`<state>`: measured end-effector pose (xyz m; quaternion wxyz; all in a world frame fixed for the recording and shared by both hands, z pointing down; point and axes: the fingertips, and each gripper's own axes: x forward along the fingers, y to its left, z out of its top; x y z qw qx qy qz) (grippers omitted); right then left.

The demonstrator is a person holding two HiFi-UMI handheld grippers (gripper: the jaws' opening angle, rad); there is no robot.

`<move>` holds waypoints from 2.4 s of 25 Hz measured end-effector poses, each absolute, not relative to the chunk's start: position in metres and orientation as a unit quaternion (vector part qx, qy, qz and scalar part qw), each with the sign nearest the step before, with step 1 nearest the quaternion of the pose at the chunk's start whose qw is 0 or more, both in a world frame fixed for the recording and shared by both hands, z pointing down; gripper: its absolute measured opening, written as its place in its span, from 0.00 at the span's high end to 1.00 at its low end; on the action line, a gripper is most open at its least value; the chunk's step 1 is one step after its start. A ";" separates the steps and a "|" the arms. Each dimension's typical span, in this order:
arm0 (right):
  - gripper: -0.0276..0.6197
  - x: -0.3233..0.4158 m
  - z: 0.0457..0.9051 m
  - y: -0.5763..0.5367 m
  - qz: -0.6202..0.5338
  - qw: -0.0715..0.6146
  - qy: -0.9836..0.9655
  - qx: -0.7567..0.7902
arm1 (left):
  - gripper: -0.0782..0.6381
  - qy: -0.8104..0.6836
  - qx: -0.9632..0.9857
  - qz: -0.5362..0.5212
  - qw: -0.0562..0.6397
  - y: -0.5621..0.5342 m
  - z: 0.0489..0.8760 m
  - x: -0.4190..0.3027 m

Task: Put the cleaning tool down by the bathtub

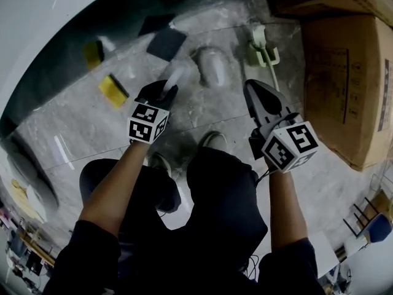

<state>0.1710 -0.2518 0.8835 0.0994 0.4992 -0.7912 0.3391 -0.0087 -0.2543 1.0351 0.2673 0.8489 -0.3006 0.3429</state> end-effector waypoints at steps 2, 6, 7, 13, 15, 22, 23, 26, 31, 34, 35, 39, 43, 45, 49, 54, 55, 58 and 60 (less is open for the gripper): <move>0.95 0.174 0.893 -0.254 0.337 0.098 -0.791 0.501 | 0.74 -0.301 0.845 0.351 0.268 -0.253 1.056 -0.009; 0.95 0.174 0.904 -0.260 0.331 0.095 -0.794 0.501 | 0.74 -0.295 0.842 0.365 0.267 -0.251 1.087 -0.013; 0.95 0.174 0.906 -0.260 0.329 0.096 -0.794 0.501 | 0.74 -0.294 0.841 0.368 0.267 -0.251 1.094 -0.013; 0.95 0.172 0.926 -0.259 0.333 0.105 -0.791 0.502 | 0.74 -0.285 0.838 0.385 0.262 -0.252 1.127 -0.017; 0.95 0.172 0.930 -0.257 0.335 0.109 -0.789 0.504 | 0.74 -0.281 0.838 0.390 0.259 -0.251 1.135 -0.018; 0.95 0.172 0.935 -0.262 0.336 0.107 -0.787 0.506 | 0.74 -0.263 0.833 0.417 0.251 -0.244 1.160 -0.020; 0.95 0.172 0.936 -0.262 0.337 0.106 -0.787 0.506 | 0.73 -0.258 0.833 0.422 0.247 -0.243 1.162 -0.020; 0.95 0.171 0.939 -0.261 0.340 0.106 -0.786 0.506 | 0.73 -0.249 0.827 0.441 0.243 -0.239 1.172 -0.022; 0.95 0.174 0.944 -0.261 0.343 0.105 -0.783 0.508 | 0.73 -0.238 0.813 0.470 0.248 -0.231 1.183 -0.027; 0.95 0.175 0.946 -0.260 0.345 0.107 -0.784 0.506 | 0.73 -0.233 0.806 0.485 0.248 -0.225 1.189 -0.030; 0.95 0.175 0.947 -0.260 0.346 0.107 -0.783 0.505 | 0.73 -0.233 0.804 0.488 0.248 -0.224 1.190 -0.032; 0.95 0.174 0.947 -0.262 0.348 0.102 -0.784 0.505 | 0.71 -0.229 0.808 0.483 0.247 -0.224 1.185 -0.030; 0.95 0.172 0.943 -0.263 0.346 0.092 -0.787 0.502 | 0.66 -0.227 0.821 0.458 0.254 -0.227 1.174 -0.025; 0.95 0.170 0.942 -0.263 0.346 0.087 -0.788 0.502 | 0.65 -0.233 0.826 0.447 0.252 -0.231 1.165 -0.024; 0.95 0.171 0.936 -0.264 0.341 0.076 -0.790 0.504 | 0.63 -0.241 0.838 0.424 0.243 -0.240 1.144 -0.015; 0.95 0.178 0.909 -0.262 0.330 0.062 -0.787 0.518 | 0.63 -0.250 0.848 0.405 0.231 -0.251 1.106 -0.009; 0.95 0.179 0.901 -0.262 0.330 0.061 -0.786 0.519 | 0.63 -0.253 0.849 0.404 0.228 -0.253 1.095 -0.010; 0.95 0.177 0.868 -0.256 0.334 0.063 -0.785 0.518 | 0.63 -0.256 0.853 0.400 0.216 -0.259 1.054 -0.014; 0.95 0.172 0.843 -0.249 0.339 0.068 -0.785 0.514 | 0.63 -0.258 0.854 0.399 0.211 -0.259 1.024 -0.018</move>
